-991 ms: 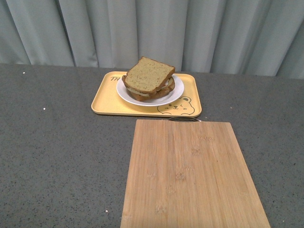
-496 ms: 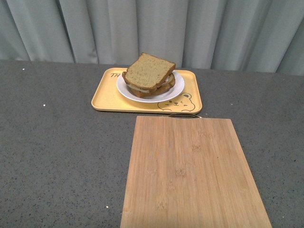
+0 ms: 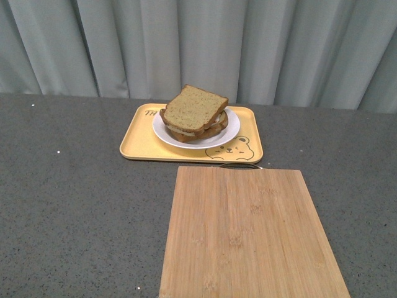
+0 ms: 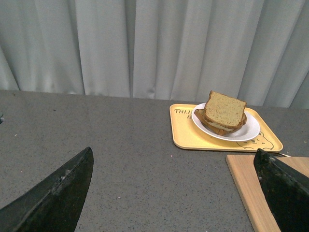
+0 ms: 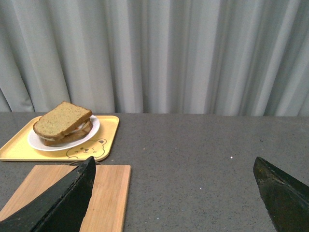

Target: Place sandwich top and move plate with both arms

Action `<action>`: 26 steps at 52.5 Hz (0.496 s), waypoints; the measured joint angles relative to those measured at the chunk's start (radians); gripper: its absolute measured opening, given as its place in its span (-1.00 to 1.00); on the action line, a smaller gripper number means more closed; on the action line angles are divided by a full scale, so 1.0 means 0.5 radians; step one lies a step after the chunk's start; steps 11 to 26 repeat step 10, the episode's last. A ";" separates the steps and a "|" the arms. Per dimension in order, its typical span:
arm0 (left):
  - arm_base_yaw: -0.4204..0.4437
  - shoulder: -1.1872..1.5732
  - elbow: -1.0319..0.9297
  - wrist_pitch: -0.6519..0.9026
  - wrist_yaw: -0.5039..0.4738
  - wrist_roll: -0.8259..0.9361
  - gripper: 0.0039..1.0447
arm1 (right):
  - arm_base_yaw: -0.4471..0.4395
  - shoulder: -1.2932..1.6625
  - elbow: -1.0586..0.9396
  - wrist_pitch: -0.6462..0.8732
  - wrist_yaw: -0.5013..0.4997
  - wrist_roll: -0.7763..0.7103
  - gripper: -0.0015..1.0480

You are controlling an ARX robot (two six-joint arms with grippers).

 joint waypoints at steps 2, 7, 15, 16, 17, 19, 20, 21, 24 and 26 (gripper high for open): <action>0.000 0.000 0.000 0.001 0.000 0.000 0.88 | 0.000 0.000 0.000 0.000 0.000 0.000 0.82; 0.000 0.000 0.000 0.001 0.000 0.000 0.88 | 0.000 0.000 0.000 0.000 0.000 0.000 0.82; 0.000 0.000 0.000 0.001 0.000 0.000 0.88 | 0.000 0.000 0.000 0.000 0.000 0.000 0.82; 0.000 0.000 0.000 0.001 0.000 0.000 0.88 | 0.000 0.000 0.000 0.000 0.000 0.000 0.82; 0.000 0.000 0.000 0.001 0.000 0.000 0.88 | 0.000 0.000 0.000 0.000 0.000 0.000 0.82; 0.000 0.000 0.000 0.001 0.000 0.000 0.88 | 0.000 0.000 0.000 0.000 0.000 0.000 0.82; 0.000 0.000 0.000 0.001 0.000 0.000 0.88 | 0.000 0.000 0.000 0.000 0.000 0.000 0.82; 0.000 0.000 0.000 0.001 0.000 0.000 0.88 | 0.000 0.000 0.000 0.000 0.000 0.000 0.82; 0.000 0.000 0.000 0.001 0.000 0.000 0.88 | 0.000 0.000 0.000 0.000 0.000 0.000 0.82; 0.000 0.000 0.000 0.001 0.000 0.000 0.88 | 0.000 0.000 0.000 0.000 0.000 0.000 0.82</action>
